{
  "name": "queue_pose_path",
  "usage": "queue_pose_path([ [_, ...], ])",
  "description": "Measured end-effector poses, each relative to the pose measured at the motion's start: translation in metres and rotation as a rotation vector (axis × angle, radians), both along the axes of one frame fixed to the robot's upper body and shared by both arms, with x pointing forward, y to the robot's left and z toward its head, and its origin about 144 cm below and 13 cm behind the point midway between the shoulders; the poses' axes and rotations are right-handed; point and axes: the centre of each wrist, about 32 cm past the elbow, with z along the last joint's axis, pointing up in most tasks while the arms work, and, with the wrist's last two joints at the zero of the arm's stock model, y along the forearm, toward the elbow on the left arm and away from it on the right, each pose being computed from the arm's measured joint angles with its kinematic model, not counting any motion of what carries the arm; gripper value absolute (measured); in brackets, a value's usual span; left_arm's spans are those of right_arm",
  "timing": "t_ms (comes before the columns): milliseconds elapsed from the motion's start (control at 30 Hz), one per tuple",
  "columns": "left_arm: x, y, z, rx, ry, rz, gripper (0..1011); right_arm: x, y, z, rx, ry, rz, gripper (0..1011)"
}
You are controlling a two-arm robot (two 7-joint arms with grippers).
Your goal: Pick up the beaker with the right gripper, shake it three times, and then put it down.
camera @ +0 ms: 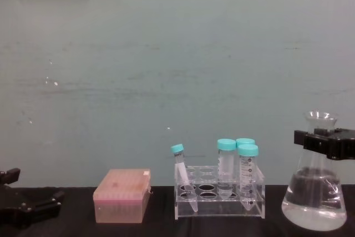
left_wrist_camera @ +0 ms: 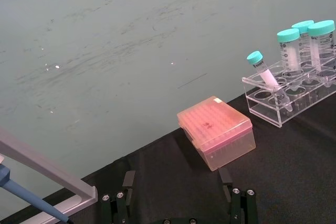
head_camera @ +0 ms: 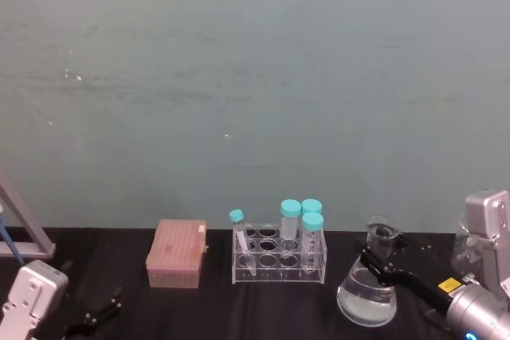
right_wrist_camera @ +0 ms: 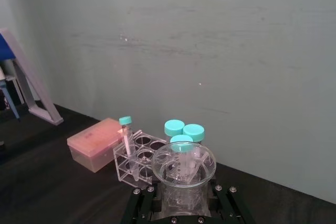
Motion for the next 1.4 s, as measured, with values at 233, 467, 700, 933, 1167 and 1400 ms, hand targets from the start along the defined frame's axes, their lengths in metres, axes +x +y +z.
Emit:
queue_pose_path([
  [233,0.0000,0.0000,0.0000,0.000,0.000,0.000,1000,-0.0018,0.0033,-0.0005,-0.007,0.017,-0.002,456],
  [467,0.0000,0.0000,0.0000,0.000,0.000,0.000,1000,-0.0018,0.0033,-0.0003,-0.007,0.018,-0.003,457],
  [700,0.0000,0.0000,0.0000,0.000,0.000,0.000,1000,-0.0017,0.0030,-0.0003,-0.007,0.017,-0.002,457],
  [933,0.0000,0.0000,0.0000,0.000,0.000,0.000,1000,-0.0015,0.0028,-0.0002,-0.006,0.015,0.000,456],
  [1167,0.0000,0.0000,0.0000,0.000,0.000,0.000,1000,-0.0014,0.0027,-0.0002,-0.006,0.014,0.000,457],
  [1400,0.0000,0.0000,0.0000,0.000,0.000,0.000,1000,-0.0014,0.0027,-0.0002,-0.006,0.014,0.001,457],
])
